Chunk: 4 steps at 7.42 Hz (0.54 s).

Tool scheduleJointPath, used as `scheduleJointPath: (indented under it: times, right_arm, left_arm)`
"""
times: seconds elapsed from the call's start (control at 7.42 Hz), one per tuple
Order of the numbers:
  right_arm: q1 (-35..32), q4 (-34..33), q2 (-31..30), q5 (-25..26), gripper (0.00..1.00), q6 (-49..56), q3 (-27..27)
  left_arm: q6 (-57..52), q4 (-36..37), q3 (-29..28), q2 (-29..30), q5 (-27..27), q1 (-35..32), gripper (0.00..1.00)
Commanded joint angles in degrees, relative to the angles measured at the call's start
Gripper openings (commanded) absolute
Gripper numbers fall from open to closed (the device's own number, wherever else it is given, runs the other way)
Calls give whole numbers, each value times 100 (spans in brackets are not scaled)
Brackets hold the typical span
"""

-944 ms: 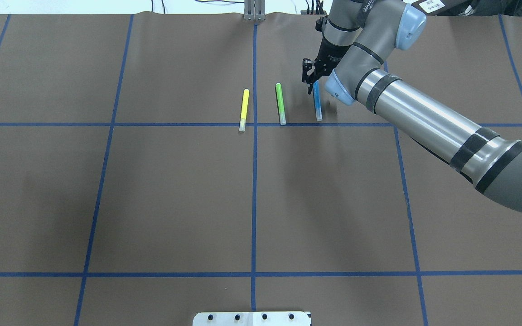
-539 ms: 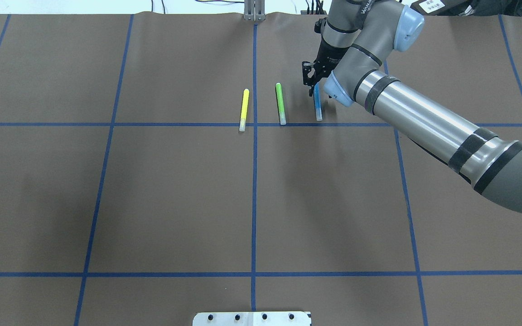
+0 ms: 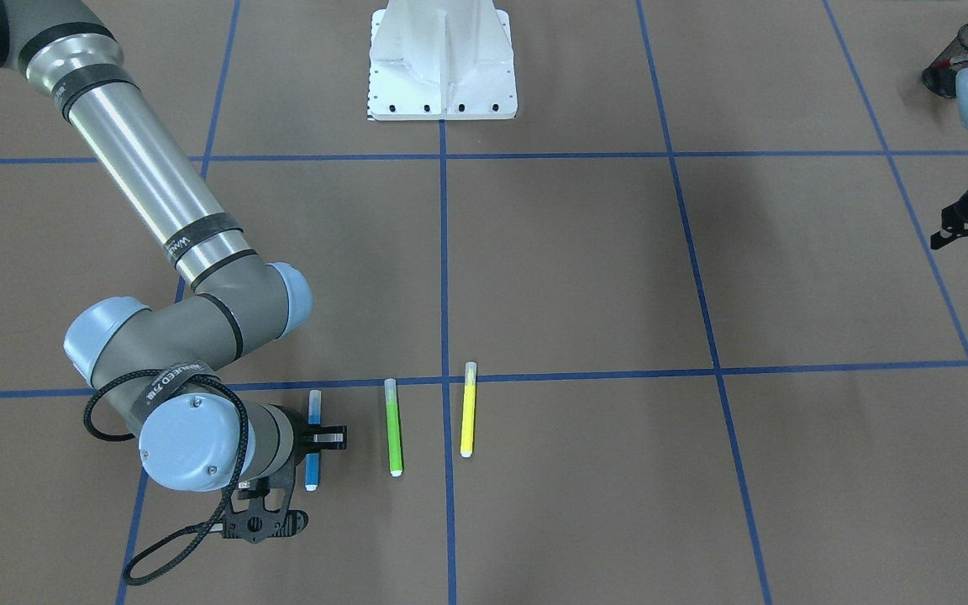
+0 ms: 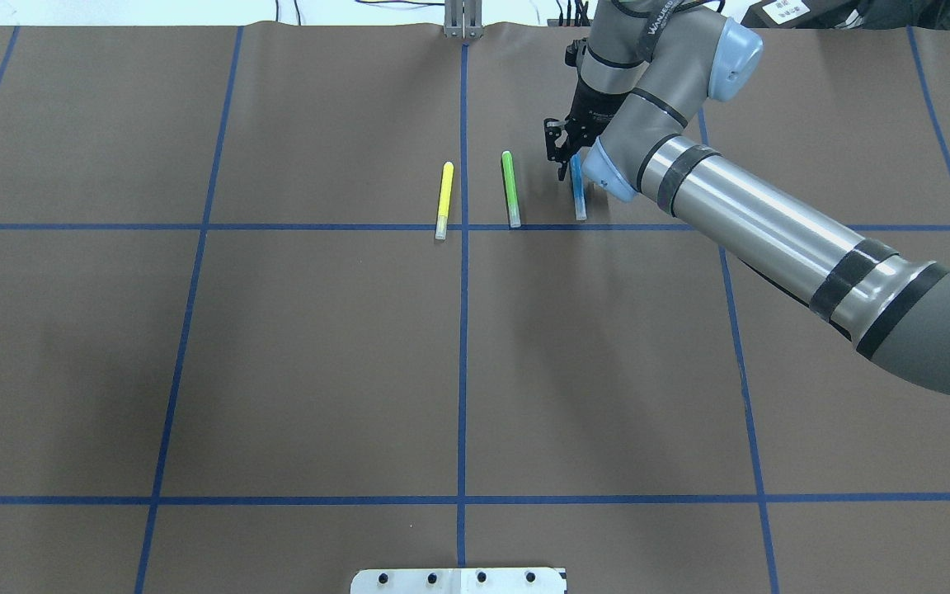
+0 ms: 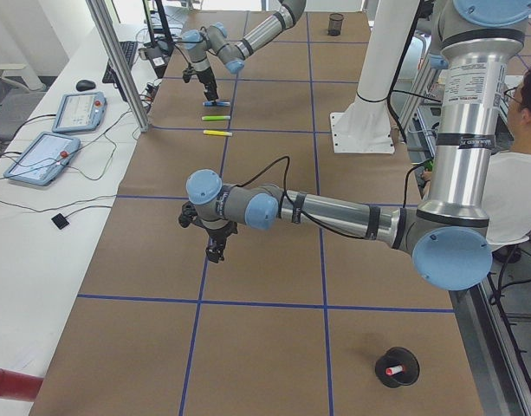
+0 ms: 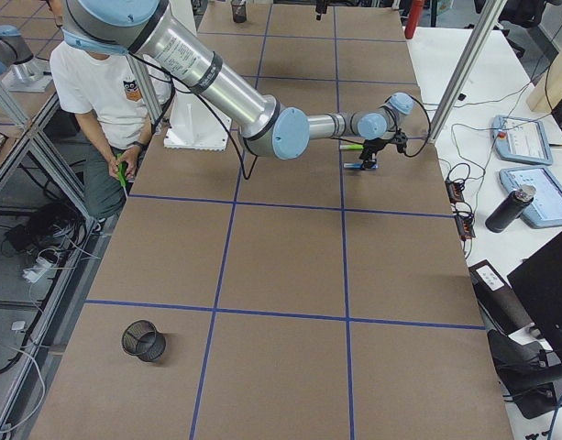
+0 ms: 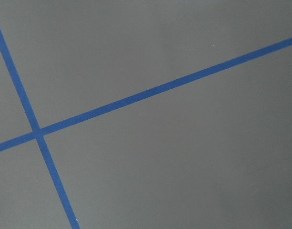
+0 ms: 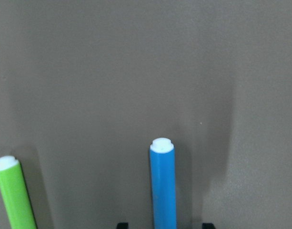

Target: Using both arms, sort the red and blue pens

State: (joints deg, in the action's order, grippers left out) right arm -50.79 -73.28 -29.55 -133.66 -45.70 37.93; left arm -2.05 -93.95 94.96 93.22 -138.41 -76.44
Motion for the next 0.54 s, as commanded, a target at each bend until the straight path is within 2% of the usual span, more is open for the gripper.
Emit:
scheduleJointPath:
  times: [0.0,0.4]
  right_arm:
    - [8,6,2,15,54,0,-31]
    - [34,6,2,15,50,0,-48]
  left_arm:
    - [-6,0,-3,-6,-1,-3,100]
    - [-6,0,-3,-6,7,-12,100]
